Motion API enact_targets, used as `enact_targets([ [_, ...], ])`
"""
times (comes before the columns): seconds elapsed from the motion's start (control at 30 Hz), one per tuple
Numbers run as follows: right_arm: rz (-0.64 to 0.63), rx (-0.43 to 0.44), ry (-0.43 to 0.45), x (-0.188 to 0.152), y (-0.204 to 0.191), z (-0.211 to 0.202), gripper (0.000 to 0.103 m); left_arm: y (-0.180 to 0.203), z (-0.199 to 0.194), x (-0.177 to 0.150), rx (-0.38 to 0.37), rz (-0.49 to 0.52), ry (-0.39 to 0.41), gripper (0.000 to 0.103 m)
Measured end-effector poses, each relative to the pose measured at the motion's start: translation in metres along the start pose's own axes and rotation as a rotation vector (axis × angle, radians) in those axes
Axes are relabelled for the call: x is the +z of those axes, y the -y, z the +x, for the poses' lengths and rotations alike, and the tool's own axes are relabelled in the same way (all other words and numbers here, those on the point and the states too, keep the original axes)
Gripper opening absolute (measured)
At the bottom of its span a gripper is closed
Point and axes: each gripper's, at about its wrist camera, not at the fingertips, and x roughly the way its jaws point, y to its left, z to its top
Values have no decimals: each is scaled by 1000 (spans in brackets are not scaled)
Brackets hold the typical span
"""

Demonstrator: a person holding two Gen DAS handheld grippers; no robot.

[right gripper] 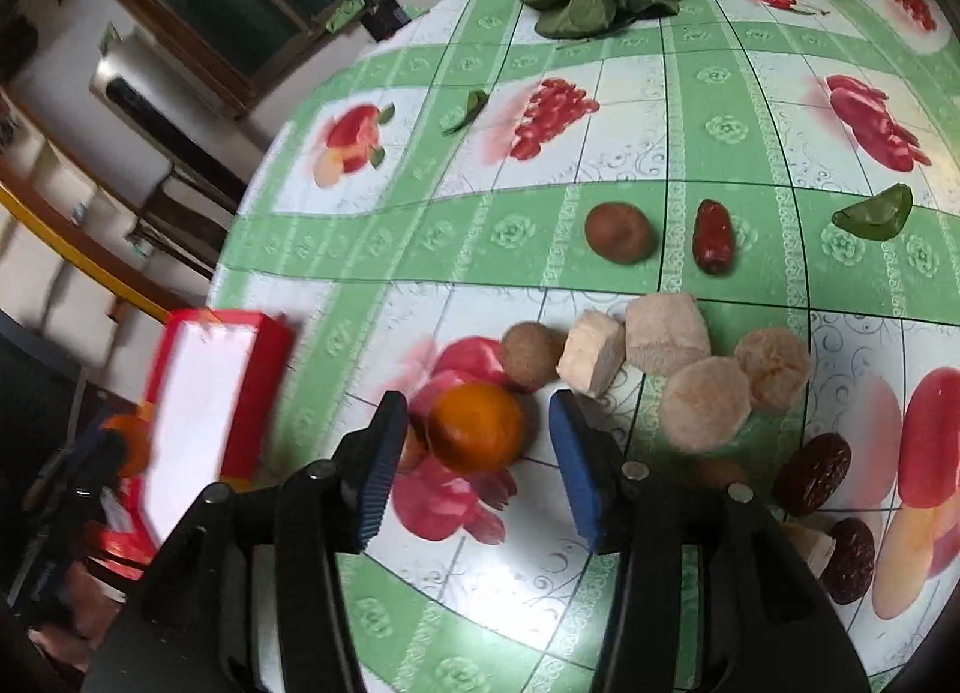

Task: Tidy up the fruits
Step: 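Grasp one orange with the right gripper while the left gripper grasps the other orange, then carry the oranges into the red tray and open both grippers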

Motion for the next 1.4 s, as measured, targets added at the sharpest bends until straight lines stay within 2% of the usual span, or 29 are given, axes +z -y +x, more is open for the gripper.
enact_targets([
  [0.23, -197, -149, 31, -13, -26, 6, 51, -39, -14, -25, 87, -79, -30, 31],
  [0.33, -204, -163, 38, -15, -27, 5, 49, -51, -14, -36, 119, -101, -48, 31],
  [0.4, -201, -163, 35, -15, -27, 4, 34, -57, -17, -43, 112, -120, -55, 32],
  [0.47, -200, -171, 36, -17, -27, 5, 34, -61, -18, -48, 111, -127, -62, 32],
  [0.7, -96, -80, 57, -29, -21, -7, 34, -77, -20, -60, 97, -148, -71, 32],
  [0.8, -58, 30, 68, -39, -28, -17, 34, -84, -21, -65, 101, -150, -68, 33],
  [0.97, -195, 186, 73, -72, -99, -17, 34, -95, -21, -73, 135, -151, -72, 33],
  [1.1, -313, 264, 55, -99, -159, -9, 34, -103, -29, -79, 170, -150, -61, 33],
  [1.17, -361, 272, 37, -111, -182, -2, 34, -107, -32, -81, 201, -148, -60, 33],
  [1.27, -404, 254, -7, -124, -205, 13, 36, -111, -40, -84, 252, -139, -37, 41],
  [1.33, -426, 229, -22, -130, -214, 21, 36, -108, -46, -83, 263, -125, -15, 50],
  [1.4, -435, 225, -42, -133, -217, 25, 37, -103, -54, -82, 273, -110, 14, 63],
])
